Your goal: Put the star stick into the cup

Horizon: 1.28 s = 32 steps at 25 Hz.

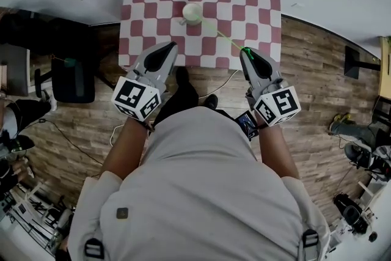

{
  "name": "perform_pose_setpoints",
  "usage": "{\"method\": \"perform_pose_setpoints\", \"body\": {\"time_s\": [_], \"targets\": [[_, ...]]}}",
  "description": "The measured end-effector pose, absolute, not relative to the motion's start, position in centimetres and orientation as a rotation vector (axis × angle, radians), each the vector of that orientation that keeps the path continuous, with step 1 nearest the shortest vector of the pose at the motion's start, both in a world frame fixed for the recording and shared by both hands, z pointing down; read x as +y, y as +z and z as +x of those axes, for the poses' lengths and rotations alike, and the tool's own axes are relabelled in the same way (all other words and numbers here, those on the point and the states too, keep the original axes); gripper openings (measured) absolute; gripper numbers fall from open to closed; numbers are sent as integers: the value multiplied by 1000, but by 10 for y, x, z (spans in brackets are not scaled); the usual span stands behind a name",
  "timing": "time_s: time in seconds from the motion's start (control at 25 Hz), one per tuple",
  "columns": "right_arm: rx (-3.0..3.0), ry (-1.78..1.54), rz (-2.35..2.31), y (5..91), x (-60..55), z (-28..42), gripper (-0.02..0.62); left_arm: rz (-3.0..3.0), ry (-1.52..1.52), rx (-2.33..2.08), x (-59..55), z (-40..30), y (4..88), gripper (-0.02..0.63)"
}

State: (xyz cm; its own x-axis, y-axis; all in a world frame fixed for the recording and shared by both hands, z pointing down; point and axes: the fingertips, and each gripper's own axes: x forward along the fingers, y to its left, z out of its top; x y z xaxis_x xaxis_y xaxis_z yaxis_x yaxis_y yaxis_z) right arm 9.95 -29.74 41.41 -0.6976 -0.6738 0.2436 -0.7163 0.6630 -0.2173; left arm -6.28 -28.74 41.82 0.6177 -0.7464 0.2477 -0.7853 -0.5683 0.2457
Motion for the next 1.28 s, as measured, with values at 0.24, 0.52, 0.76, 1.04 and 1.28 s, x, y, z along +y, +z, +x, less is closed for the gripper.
{"method": "perform_pose_setpoints", "body": {"time_s": [0.24,0.52,0.76,1.04,1.28], "targets": [[-2686,477,1146,434,-323,83,28,2500,184,-1197,-314,-78,432,3],[-2620,523,1140,460,-343,70,28,2472,210,-1152,-334,-91,452,3],[-2558,582,1145,483,-356,61,28,2461,235,-1124,-350,-104,467,3],[-2495,629,1138,509,-373,50,28,2443,263,-1099,-367,-115,483,3],[-2453,644,1114,525,-385,35,29,2407,252,-1075,-379,-125,491,3]]}}
